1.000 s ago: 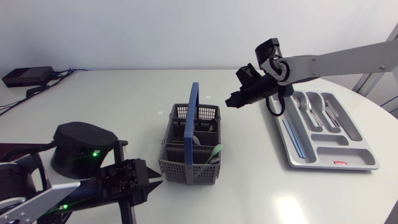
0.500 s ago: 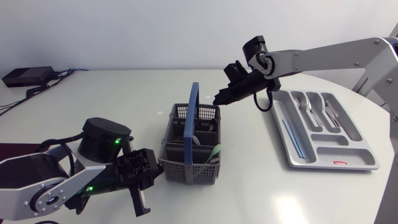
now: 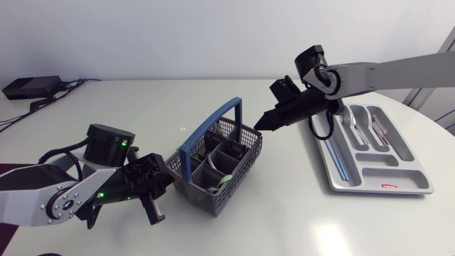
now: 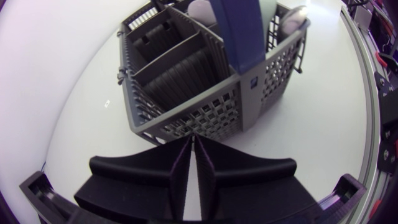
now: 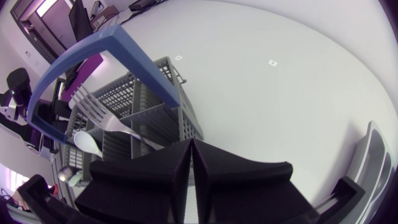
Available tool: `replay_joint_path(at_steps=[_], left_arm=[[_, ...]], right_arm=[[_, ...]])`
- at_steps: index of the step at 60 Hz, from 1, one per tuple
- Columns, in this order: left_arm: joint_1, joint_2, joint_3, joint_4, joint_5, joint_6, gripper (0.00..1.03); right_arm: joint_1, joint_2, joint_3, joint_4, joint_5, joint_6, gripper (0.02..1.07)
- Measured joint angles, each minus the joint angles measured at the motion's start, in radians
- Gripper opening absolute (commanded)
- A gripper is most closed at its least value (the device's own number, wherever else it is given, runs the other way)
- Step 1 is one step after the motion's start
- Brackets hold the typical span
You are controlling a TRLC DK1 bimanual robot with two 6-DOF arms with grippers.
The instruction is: Unload the cutlery basket into the drawer organizer.
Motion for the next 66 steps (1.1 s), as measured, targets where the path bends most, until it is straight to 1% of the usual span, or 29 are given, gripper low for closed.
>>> replay_joint_path(at_steps=[15, 26, 34, 39, 49, 52, 57, 59, 61, 66], left_arm=[[0.092, 0.079, 0.04, 0.059, 0.049, 0.018, 0.11], [0.167, 0.116, 0.07, 0.085, 0.124, 0.026, 0.11], [0.243, 0.132, 0.109, 0.104, 0.205, 0.052, 0.11], [0.277, 0.15, 0.135, 0.112, 0.246, 0.067, 0.11], [0.333, 0.203, 0.176, 0.119, 0.303, 0.093, 0.11], [0.349, 0.212, 0.18, 0.119, 0.32, 0.101, 0.14], [0.381, 0.216, 0.18, 0.109, 0.346, 0.116, 0.14], [0.399, 0.212, 0.18, 0.093, 0.352, 0.127, 0.17], [0.415, 0.205, 0.18, 0.07, 0.354, 0.134, 0.19], [0.45, 0.156, 0.18, -0.029, 0.354, 0.159, 0.25]], right_arm=[[0.014, -0.123, -0.18, -0.015, 0.005, 0.001, 0.11], [0.039, -0.192, -0.269, -0.023, 0.008, 0.001, 0.11], [0.092, -0.247, -0.336, -0.018, 0.013, 0.024, 0.11], [0.132, -0.263, -0.358, -0.013, 0.033, 0.039, 0.11], [0.188, -0.27, -0.362, 0.002, 0.076, 0.046, 0.11], [0.191, -0.271, -0.362, 0.005, 0.083, 0.046, 0.11], [0.191, -0.28, -0.37, 0.013, 0.111, 0.046, 0.12], [0.19, -0.288, -0.377, 0.016, 0.117, 0.046, 0.13], [0.19, -0.297, -0.384, 0.018, 0.123, 0.046, 0.17], [0.184, -0.325, -0.399, 0.026, 0.138, 0.046, 0.31]])
